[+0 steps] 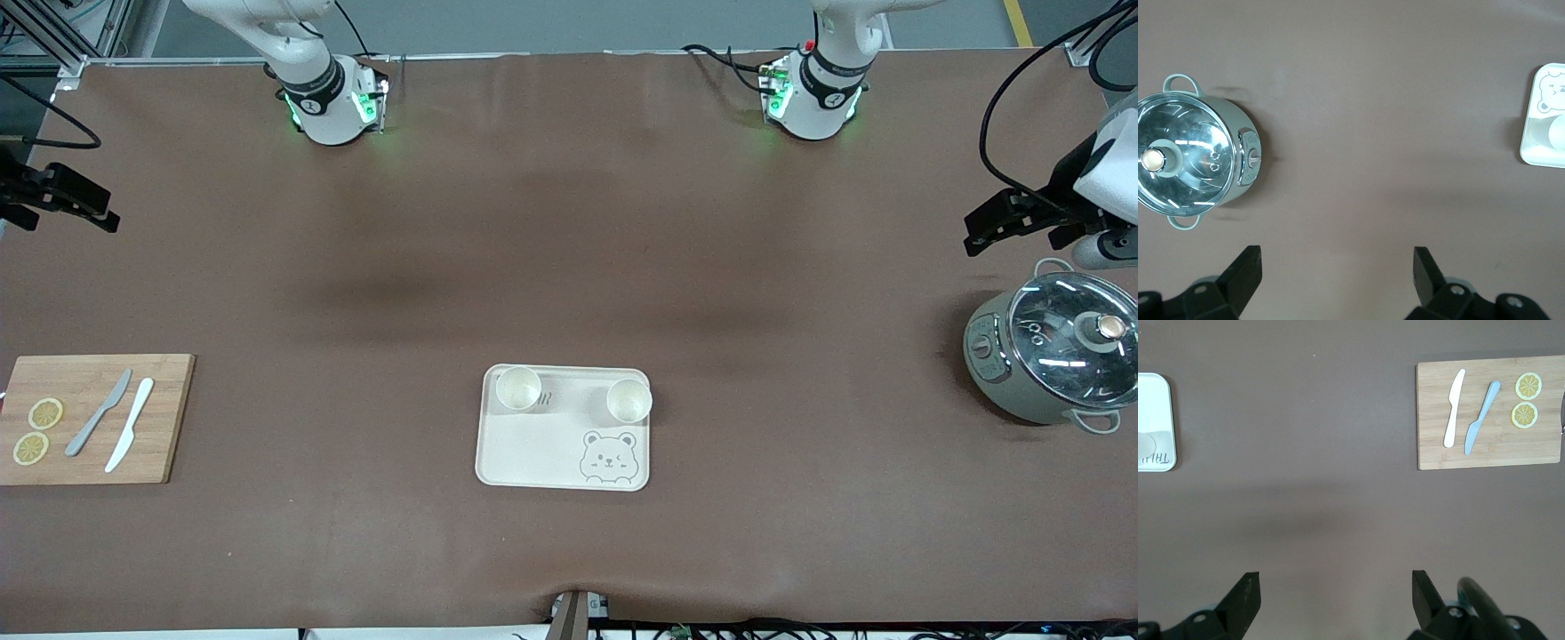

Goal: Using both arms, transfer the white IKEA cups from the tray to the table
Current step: 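Reach the left gripper down to the white cup on the tray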

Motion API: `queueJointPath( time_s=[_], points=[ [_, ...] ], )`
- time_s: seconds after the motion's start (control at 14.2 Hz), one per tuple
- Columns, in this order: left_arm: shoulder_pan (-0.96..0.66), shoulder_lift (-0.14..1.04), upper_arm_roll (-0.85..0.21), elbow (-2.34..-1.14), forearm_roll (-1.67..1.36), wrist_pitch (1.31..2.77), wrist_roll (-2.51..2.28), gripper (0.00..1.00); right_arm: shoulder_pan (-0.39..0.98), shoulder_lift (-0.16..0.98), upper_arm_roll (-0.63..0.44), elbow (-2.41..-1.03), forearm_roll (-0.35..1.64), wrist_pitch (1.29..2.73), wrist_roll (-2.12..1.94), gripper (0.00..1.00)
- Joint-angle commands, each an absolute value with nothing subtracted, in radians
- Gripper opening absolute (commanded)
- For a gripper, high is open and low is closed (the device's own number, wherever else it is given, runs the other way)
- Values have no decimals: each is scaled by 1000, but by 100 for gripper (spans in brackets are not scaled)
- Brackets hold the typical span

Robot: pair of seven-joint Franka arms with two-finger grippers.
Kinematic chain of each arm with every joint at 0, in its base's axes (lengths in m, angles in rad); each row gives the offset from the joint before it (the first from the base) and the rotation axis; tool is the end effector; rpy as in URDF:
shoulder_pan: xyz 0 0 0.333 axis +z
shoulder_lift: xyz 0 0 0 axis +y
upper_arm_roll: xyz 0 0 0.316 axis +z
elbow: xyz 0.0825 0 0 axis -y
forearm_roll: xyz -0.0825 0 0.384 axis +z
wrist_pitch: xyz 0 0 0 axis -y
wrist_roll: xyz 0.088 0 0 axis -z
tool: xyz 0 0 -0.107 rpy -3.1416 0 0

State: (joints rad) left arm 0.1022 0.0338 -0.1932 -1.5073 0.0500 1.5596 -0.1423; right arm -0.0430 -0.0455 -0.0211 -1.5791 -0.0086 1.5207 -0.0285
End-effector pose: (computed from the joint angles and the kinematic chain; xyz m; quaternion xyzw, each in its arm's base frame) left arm 0.5626 -0.0439 0.6350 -0.9994 -0.0262 -0.0120 0.0205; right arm 0.5341 -0.0355 0.6410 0.9998 -0.0180 -0.0066 0.0035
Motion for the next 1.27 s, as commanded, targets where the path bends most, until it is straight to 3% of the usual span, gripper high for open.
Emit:
queueJointPath(
  time_s=[0.0,0.21,0.78,1.2],
  points=[
    [107,35,-196,-1494,44,1555,-143,100,-66,-31,-2,-1551,-14,1513,-20,100],
    [95,43,-201,-1494,43,1558,-143,100,-66,-31,-2,-1551,-12,1513,-20,100],
    [-53,299,-207,-1450,29,1627,-156,100,-61,33,-3,-1522,-12,1513,-28,100],
    [-205,465,-209,-1443,26,1880,-359,100,-67,112,-3,-1500,-21,1512,-31,100]
  ],
)
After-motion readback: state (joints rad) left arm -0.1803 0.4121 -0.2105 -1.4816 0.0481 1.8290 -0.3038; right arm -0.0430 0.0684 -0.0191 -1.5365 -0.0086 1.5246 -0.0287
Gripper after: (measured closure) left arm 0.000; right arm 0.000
